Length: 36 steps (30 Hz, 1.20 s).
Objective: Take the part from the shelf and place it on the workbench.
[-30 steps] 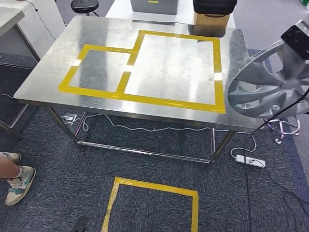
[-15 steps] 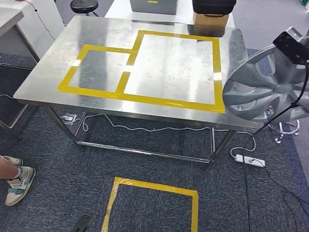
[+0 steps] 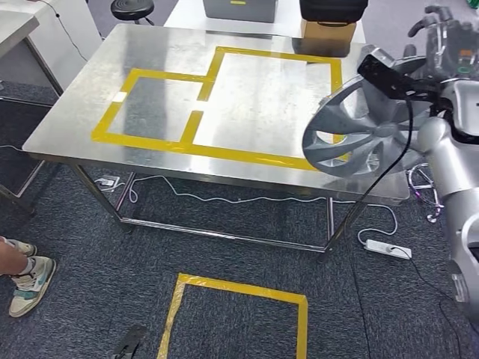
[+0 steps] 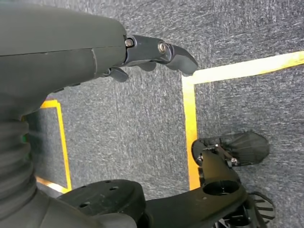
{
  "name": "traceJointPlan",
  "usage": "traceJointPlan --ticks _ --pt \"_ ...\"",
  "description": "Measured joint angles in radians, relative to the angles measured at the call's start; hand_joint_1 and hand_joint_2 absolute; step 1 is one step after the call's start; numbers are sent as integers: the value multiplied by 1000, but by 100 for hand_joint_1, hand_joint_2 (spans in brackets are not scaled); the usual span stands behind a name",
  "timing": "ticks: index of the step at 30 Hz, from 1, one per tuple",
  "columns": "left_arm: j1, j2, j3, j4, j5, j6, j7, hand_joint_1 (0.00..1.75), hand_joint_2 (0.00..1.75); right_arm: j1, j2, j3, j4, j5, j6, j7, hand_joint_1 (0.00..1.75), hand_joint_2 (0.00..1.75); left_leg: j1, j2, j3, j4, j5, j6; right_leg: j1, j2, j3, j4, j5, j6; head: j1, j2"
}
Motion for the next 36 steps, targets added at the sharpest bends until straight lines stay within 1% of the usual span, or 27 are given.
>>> traceJointPlan --ticks 2,5,13,17,22,29,32,36 --pt "-1 0 -5 0 -1 0 1 0 175 -4 30 12 15 6 -2 4 175 175 0 0 0 0 0 0 0 0 0 0 0 0 0 0" --pt "-1 0 -6 0 -1 0 2 0 175 -15 56 24 32 8 -6 6 175 175 1 0 0 0 0 0 0 -1 0 0 0 0 0 0" --pt "-1 0 -6 0 -3 0 3 0 175 -32 83 40 62 7 -6 1 175 175 0 0 0 0 0 0 0 -1 0 0 0 0 0 0" --pt "-3 -1 -6 0 -6 0 5 0 175 -35 110 49 71 14 -8 0 175 175 0 0 0 0 0 0 0 0 0 0 1 0 0 0" --pt "-6 -2 -7 0 -10 0 11 0 175 -38 156 67 83 24 -9 -2 175 175 2 0 0 0 1 -1 1 0 0 0 1 0 0 0" --pt "-12 -5 -8 0 -13 0 14 0 175 -29 228 122 86 46 -10 0 175 175 2 0 0 0 1 -1 2 0 0 0 1 -1 0 0" --pt "-12 -5 -8 0 -12 0 15 0 175 -29 243 138 86 45 -8 2 175 175 2 0 0 0 1 -1 2 -1 0 0 1 -1 0 0" --pt "-10 -4 -8 0 -13 -3 15 0 175 -30 246 147 85 42 -5 3 175 175 -1 0 0 1 -1 1 -2 -1 1 -1 1 0 0 0"
